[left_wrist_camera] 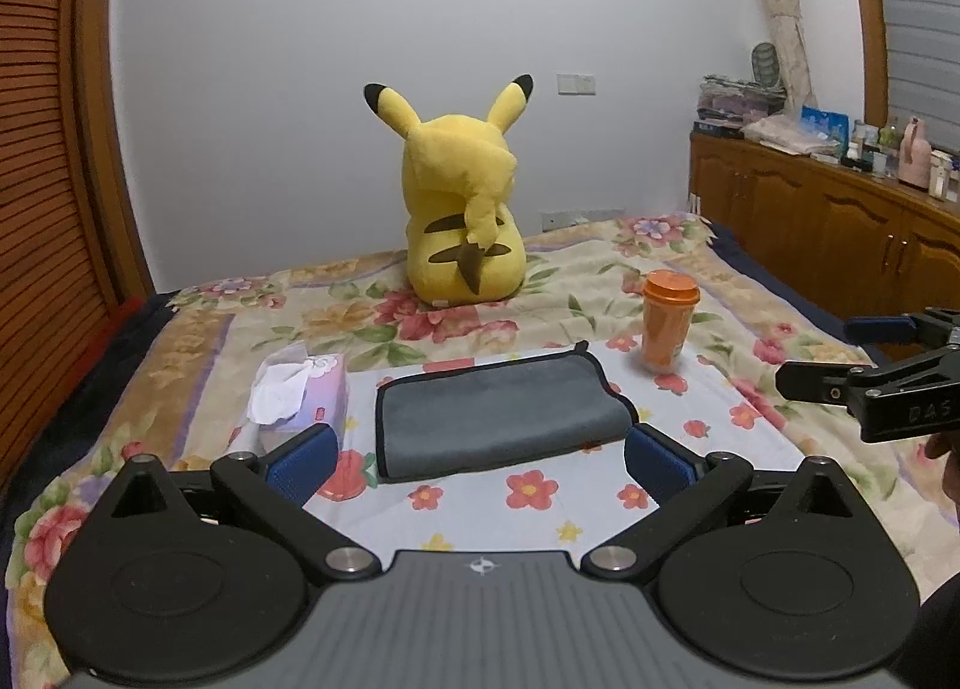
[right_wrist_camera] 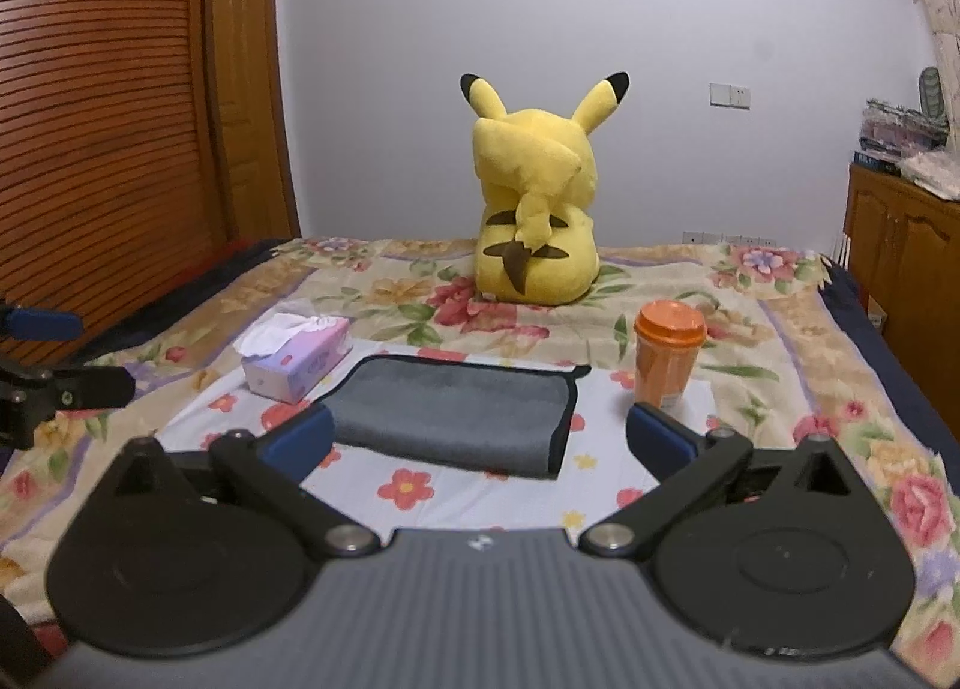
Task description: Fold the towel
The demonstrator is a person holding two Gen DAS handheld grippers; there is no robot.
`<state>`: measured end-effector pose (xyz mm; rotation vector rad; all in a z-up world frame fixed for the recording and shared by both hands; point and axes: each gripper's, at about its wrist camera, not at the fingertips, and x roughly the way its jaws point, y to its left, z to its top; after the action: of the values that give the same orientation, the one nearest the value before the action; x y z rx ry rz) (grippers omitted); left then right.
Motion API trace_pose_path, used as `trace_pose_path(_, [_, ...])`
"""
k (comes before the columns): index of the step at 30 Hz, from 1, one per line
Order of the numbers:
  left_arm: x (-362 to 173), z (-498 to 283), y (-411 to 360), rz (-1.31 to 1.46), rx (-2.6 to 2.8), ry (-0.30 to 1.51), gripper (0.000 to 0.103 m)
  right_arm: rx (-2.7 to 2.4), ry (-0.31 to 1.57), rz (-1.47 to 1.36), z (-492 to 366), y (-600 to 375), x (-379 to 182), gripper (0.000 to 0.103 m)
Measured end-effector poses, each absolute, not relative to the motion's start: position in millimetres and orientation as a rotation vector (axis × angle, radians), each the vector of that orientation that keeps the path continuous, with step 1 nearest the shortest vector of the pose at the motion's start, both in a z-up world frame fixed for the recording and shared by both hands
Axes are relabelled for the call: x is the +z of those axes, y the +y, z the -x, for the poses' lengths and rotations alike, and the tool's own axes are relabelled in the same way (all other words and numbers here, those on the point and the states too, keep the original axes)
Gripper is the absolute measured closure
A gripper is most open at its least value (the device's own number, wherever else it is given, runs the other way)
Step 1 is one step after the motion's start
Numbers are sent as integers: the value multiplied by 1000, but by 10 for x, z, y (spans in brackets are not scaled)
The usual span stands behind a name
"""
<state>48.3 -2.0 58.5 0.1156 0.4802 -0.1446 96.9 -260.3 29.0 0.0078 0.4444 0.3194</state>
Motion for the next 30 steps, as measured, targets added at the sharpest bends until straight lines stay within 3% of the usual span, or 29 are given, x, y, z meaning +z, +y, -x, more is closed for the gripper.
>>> trace_pose_path(30, [-269,-277,-22,-76,-93,596,0,294,525,4,-714,-2479,-286,0])
